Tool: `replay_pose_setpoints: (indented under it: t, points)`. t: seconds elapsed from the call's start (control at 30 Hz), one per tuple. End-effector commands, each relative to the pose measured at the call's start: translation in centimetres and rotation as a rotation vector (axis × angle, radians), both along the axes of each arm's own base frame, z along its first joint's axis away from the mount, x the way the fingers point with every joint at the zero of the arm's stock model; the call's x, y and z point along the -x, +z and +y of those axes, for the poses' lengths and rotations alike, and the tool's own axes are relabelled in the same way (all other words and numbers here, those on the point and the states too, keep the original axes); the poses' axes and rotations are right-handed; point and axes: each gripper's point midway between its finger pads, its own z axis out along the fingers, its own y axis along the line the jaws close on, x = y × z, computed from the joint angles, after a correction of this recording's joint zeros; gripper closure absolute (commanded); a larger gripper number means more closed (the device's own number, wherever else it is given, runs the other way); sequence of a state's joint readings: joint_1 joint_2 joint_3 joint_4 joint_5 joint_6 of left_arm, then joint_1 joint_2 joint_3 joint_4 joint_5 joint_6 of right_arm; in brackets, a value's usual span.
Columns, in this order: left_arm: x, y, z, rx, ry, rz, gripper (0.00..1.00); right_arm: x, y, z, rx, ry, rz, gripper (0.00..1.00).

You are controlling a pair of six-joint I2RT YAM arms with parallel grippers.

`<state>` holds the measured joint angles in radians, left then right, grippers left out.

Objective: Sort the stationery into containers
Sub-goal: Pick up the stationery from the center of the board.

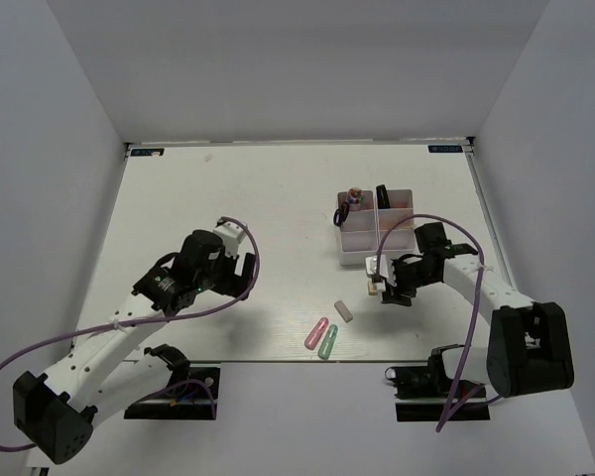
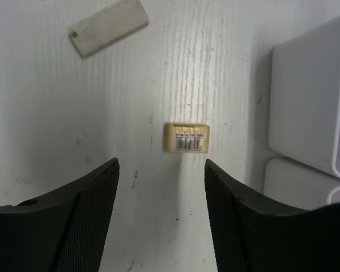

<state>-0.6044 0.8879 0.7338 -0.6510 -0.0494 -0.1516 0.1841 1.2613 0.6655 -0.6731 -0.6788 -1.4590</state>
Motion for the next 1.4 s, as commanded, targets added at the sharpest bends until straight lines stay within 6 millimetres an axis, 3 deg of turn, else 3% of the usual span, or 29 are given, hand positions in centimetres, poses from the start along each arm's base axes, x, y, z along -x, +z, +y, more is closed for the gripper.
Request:
replay_pose_setpoints:
  t: [0.0,0.43,0.8,0.93,1.1,1.17,1.23,1.27,1.37]
  points:
    - [0.3,0.8,-1.0,0.080,-0.033,0.006,0.03,-2.5,-0.5,-0.3,0.050,-0.032,-0.073,0.35]
    - [0.7,0.9,-0.8,0.087,-0.044,-0.009,0.03,-3.7,-2.8,0.3,0.131,-0.061,-0.029,0.32]
    - [0.7,0.9,-0.7,0.083,-0.046,-0.011,0.03,-4.3,-3.2,0.9,0.176,-0.038,0.008,0.27]
    - [0.7,0.8,-0.6,0.078,-0.045,-0.010,0.03,-2.8,-3.3,0.8,0.196,0.002,0.108,0.35]
    - [0.7,0.8,-0.5,0.074,-0.043,-0.013,0.03,-2.3,-3.3,0.8,0.216,0.037,0.177,0.44]
    - [0.7,0.9,-0.5,0.075,-0.039,-0.018,0.03,-1.5,-3.6,0.4,0.232,0.050,0.209,0.52]
    - [0.7,1.0,-0.6,0.077,-0.044,-0.020,0.03,-1.2,-3.6,0.3,0.238,0.056,0.217,0.64]
    - [0.7,0.9,-0.5,0.075,-0.044,-0.016,0.03,-1.1,-3.6,0.2,0.241,0.051,0.222,0.82]
    - [0.7,0.8,-0.5,0.073,-0.043,-0.015,0.03,-0.4,-3.7,0.0,0.238,0.039,0.219,0.98]
